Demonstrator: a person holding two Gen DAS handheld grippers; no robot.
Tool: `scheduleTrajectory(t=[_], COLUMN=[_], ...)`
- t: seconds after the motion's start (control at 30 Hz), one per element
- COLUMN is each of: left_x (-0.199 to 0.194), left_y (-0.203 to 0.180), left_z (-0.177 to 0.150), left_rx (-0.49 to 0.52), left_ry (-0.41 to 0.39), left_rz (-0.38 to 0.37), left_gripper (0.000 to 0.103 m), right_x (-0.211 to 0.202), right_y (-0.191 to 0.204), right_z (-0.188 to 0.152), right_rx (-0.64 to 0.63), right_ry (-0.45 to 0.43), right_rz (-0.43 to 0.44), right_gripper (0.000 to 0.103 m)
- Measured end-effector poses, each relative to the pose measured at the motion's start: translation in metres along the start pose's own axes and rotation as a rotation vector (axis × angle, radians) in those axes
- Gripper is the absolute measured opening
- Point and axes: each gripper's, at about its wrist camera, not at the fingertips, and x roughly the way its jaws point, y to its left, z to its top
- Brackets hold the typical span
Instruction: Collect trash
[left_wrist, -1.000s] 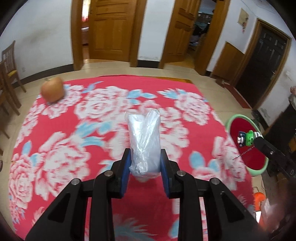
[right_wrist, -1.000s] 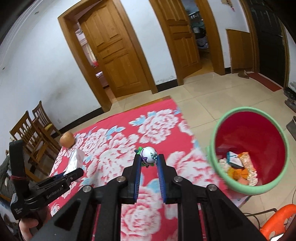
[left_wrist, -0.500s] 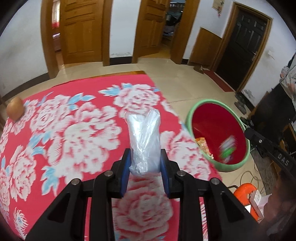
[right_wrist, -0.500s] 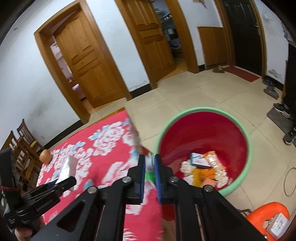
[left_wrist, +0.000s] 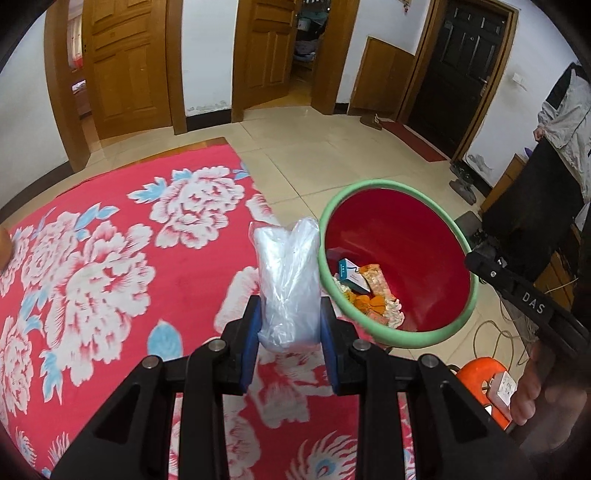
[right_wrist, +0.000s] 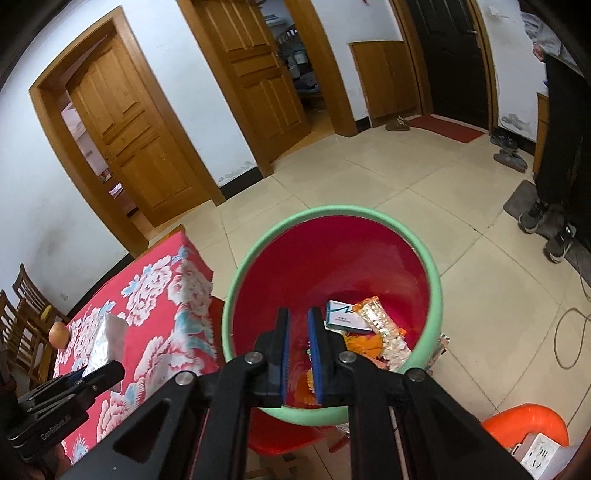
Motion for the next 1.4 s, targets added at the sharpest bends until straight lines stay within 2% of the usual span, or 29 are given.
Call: scheduleTrajectory(t=[0.2, 0.57, 0.6, 0.7, 0.77, 0.9, 0.97, 1.03, 1.13, 1.3, 1.4], left_x=[0.01, 0.056, 0.059, 0.061, 0.056, 0.042, 0.033, 0.022, 0.004, -0.031, -0.051], left_y=[-0.023, -0.074, -0.076, -0.077, -0.074, -0.063, -0.055, -0.043, -0.021, 0.017, 0.042], left_z=[0.006, 0.019, 0.019, 0.02, 0.019, 0.016, 0.014, 0.011, 0.008, -0.005, -0.015], left_rx=[0.042, 0.105, 0.101, 0.083, 0.076, 0.055, 0.04, 0.028, -0.003, -0.057, -0.091], left_ry=[0.002, 0.064, 0.068, 0.069, 0.053, 0.042, 0.037, 0.026, 0.01, -0.019, -0.026], left_rz=[-0.012, -0.106, -0.113, -0.117, -0.105, -0.077, -0.063, -0.038, -0.002, 0.086, 0.109], left_gripper=[0.03, 0.03, 0.033, 0.053, 0.055, 0.056, 0.061, 0.063, 0.064, 0.072, 0.074], right_x=[-0.008, -0.013, -0.013, -0.014, -0.014, -0.017, -0.02, -0.024, -0.032, -0.05, -0.064], right_y=[-0.012, -0.031, -0.032, -0.035, -0.034, -0.028, -0.022, -0.015, 0.003, 0.037, 0.062], right_z=[0.002, 0.008, 0.008, 0.007, 0.007, 0.005, 0.004, 0.002, -0.003, -0.014, -0.022], right_rx=[0.018, 0.059, 0.061, 0.065, 0.061, 0.054, 0.047, 0.036, 0.008, -0.041, -0.083], right_ry=[-0.02, -0.017, -0.016, -0.01, -0.002, 0.011, 0.012, 0.013, 0.018, 0.034, 0.033], right_rz=[0.007, -0.014, -0.013, -0.012, -0.008, 0.01, 0.025, 0.04, 0.063, 0.112, 0.141], right_gripper=[0.013, 0.013, 0.013, 0.013, 0.014, 0.023, 0.03, 0.042, 0.055, 0.066, 0.072])
